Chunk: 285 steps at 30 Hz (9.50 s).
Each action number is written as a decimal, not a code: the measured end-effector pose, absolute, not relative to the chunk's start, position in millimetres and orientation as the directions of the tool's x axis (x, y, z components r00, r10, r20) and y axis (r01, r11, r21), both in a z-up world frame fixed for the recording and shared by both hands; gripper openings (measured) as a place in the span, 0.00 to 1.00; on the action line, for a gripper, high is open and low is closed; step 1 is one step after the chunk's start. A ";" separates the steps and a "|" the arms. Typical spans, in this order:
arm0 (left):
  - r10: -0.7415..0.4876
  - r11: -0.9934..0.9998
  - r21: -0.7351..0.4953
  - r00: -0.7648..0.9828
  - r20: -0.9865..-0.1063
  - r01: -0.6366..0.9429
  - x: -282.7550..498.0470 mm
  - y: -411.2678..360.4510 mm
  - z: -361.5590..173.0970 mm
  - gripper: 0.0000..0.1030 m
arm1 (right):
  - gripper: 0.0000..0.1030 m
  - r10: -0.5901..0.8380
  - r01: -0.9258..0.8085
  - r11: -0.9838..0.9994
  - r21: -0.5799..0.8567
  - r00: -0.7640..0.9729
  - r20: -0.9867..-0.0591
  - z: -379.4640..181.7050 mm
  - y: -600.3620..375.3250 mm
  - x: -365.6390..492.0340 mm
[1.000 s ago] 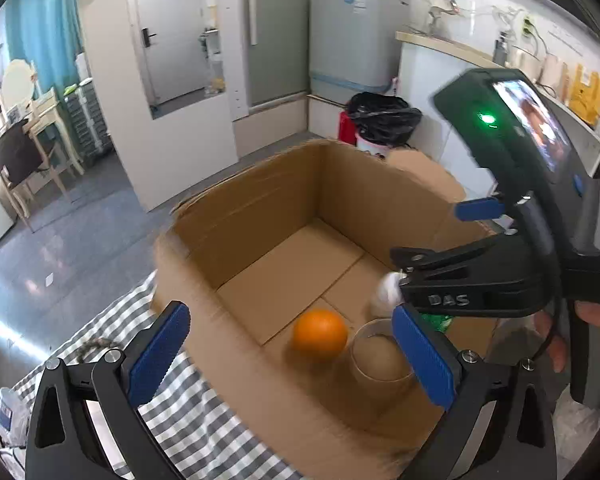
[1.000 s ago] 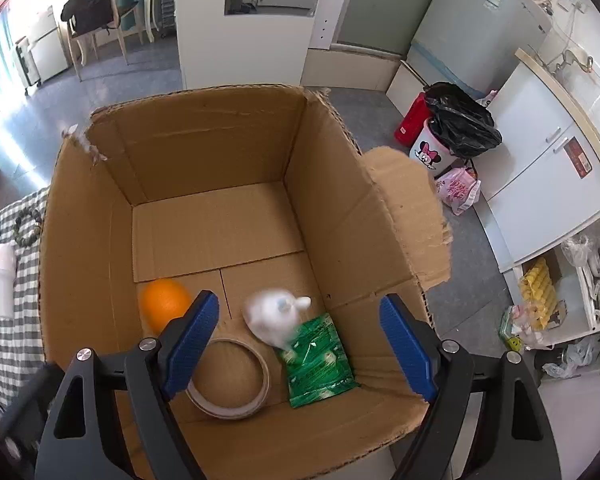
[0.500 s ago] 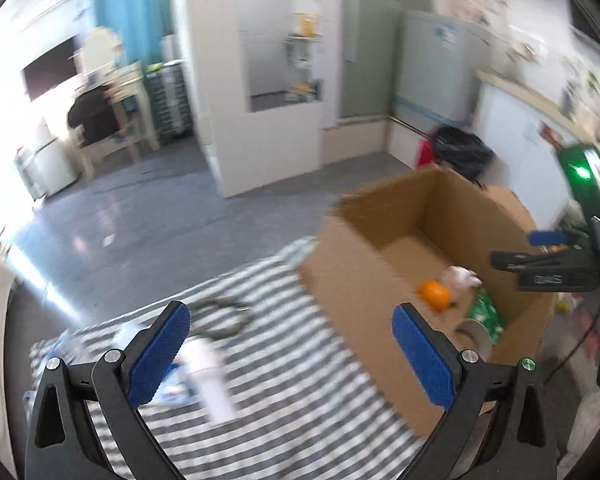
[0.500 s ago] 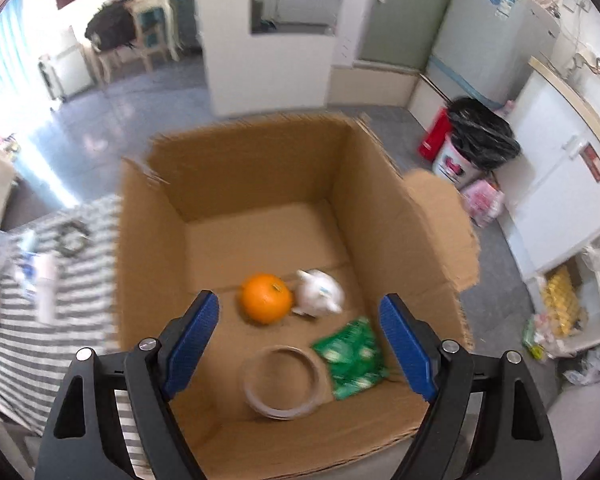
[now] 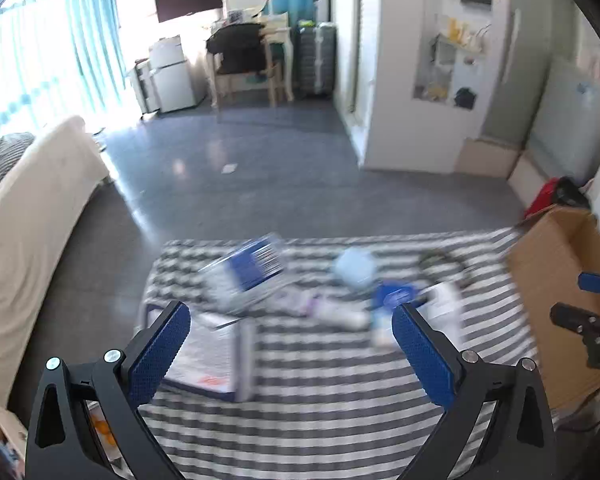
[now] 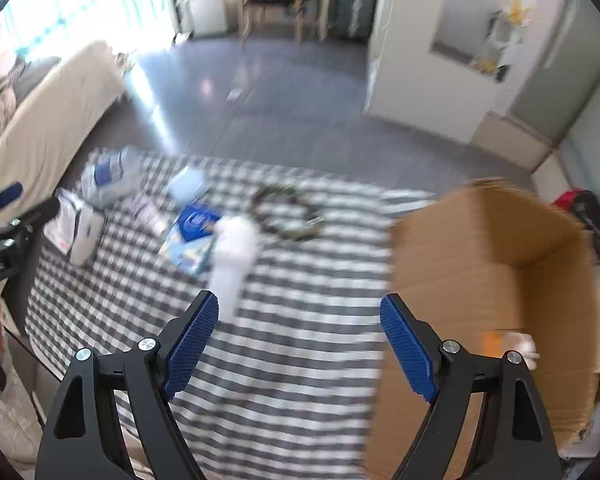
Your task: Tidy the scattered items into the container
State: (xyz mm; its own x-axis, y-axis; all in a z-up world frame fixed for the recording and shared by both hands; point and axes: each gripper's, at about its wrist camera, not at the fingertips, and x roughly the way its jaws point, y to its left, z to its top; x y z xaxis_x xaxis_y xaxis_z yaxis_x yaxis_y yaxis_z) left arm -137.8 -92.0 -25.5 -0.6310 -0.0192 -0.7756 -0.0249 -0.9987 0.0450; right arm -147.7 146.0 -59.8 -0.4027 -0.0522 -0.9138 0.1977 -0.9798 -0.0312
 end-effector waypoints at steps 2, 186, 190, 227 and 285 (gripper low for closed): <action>-0.035 -0.998 0.054 -0.618 -0.786 -0.011 -139.0 -111.7 -41.0 1.00 | 0.81 -0.038 0.206 -0.978 -0.040 -0.361 -0.932 -82.7 130.8 -154.3; 0.059 -0.994 0.002 -0.537 -0.842 -0.112 -211.4 -137.0 -130.7 0.60 | 0.42 0.019 0.022 -0.999 -0.027 -0.286 -0.958 -136.9 180.2 -166.1; 0.068 -0.993 -0.006 -0.540 -0.839 -0.117 -199.7 -137.0 -124.2 0.38 | 0.42 0.011 0.026 -0.999 -0.020 -0.306 -0.952 -126.3 176.4 -162.5; 0.397 -0.779 0.039 -0.541 -0.741 -0.625 -97.7 184.7 -35.2 1.00 | 0.76 0.235 -0.366 -0.925 -0.102 -0.341 -0.910 -70.3 383.9 -76.0; 0.088 -0.989 -0.002 -0.565 -0.821 -0.151 -232.6 -116.9 -137.4 0.66 | 0.11 0.003 0.273 -0.956 -0.104 -0.346 -0.938 -161.4 79.5 -257.5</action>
State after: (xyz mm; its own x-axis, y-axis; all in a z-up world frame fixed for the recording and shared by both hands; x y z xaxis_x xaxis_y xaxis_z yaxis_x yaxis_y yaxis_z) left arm -232.6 -116.9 -137.4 -0.5646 0.0877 -0.8207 -0.1510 -0.9885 -0.0018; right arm -257.5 79.5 -161.4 -0.3456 0.0031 -0.9384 0.2730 -0.9564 -0.1037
